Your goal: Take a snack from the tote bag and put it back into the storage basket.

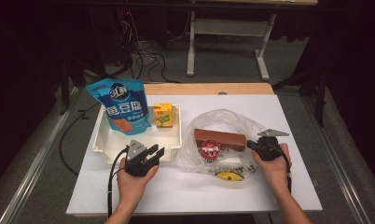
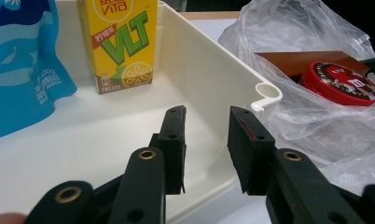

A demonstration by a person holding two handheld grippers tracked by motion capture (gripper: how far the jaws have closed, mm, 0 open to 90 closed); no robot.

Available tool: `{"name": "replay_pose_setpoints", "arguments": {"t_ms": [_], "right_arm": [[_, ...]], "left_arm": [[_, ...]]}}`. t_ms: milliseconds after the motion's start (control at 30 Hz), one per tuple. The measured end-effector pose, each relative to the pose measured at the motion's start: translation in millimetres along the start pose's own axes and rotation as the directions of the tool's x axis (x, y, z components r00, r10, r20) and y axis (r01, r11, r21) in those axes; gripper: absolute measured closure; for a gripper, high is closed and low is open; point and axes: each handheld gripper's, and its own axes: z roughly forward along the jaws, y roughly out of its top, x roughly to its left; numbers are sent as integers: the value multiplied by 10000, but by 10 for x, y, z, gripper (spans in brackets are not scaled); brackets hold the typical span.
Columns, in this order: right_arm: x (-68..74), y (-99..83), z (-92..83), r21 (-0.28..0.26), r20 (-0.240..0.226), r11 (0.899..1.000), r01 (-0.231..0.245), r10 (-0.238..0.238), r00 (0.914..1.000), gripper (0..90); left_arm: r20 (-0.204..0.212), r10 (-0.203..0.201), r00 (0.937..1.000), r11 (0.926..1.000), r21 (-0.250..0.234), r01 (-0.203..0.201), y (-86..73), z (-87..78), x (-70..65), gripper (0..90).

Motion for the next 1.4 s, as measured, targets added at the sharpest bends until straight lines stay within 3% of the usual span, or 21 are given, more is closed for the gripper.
{"name": "replay_pose_setpoints", "arguments": {"t_ms": [100, 200, 267, 367, 467, 567, 667, 700, 733, 833, 1100, 1233, 1333, 1400], "right_arm": [[5, 83, -18, -333, -39, 9994, -6, 5, 10000, 900], [16, 164, -78, -925, 271, 9954, 262, -238, 9994, 900], [23, 209, -110, -1311, 165, 9910, 265, -245, 9996, 900], [54, 280, -74, -1221, -231, 9909, 561, -594, 9980, 900], [78, 326, 0, -1087, -153, 9906, 832, -853, 9962, 900], [44, 372, 79, -997, -21, 9929, 646, -651, 9979, 900], [-12, 373, 175, -466, 214, 9970, 622, -612, 9979, 900], [-30, 365, 191, -406, 197, 9981, 471, -463, 9987, 900], [-54, 357, 196, -433, -114, 9984, 375, -381, 9992, 900], [-37, 325, 169, -472, -344, 9986, 257, -274, 9990, 900], [60, 199, 25, -634, -868, 9964, 558, -612, 9943, 900], [125, 104, -38, -698, -1289, 9947, 760, -845, 9880, 900], [166, 30, -95, -766, -1264, 9919, 1013, -1105, 9858, 900], [170, -9, -151, -876, -1317, 9926, 844, -955, 9867, 900]], "left_arm": [[5, -35, 10000, 10000, -30, 35, 4, -5, 2, 674], [-18, -2, 10000, 10000, -29, 2, 4, -14, 8, 674], [-25, -20, 10000, 10000, -34, 20, 3, -15, 9, 675], [-9, -8, 10000, 10000, -9, 8, 0, -4, -1, 675], [7, 60, 10000, 10000, 10, -60, -1, 0, -17, 675], [-4, 72, 10000, 10000, 27, -72, -5, -2, -16, 675], [-12, 40, 10000, 10000, 51, -40, -15, -3, -6, 676], [-13, 49, 10000, 10000, 55, -49, -18, -2, -4, 677], [-23, 49, 10000, 10000, 53, -49, -20, -1, -2, 676], [-35, 44, 10000, 10000, 27, -44, -18, -2, 2, 677], [-2, 76, 10000, 10000, 31, -76, -17, 3, -16, 676], [5, 109, 9999, 9999, 76, -109, -21, 8, -22, 675], [13, 114, 9999, 9999, 98, -114, -25, 12, -23, 675], [10, 117, 9999, 9999, 94, -117, -25, 12, -25, 674]]}}
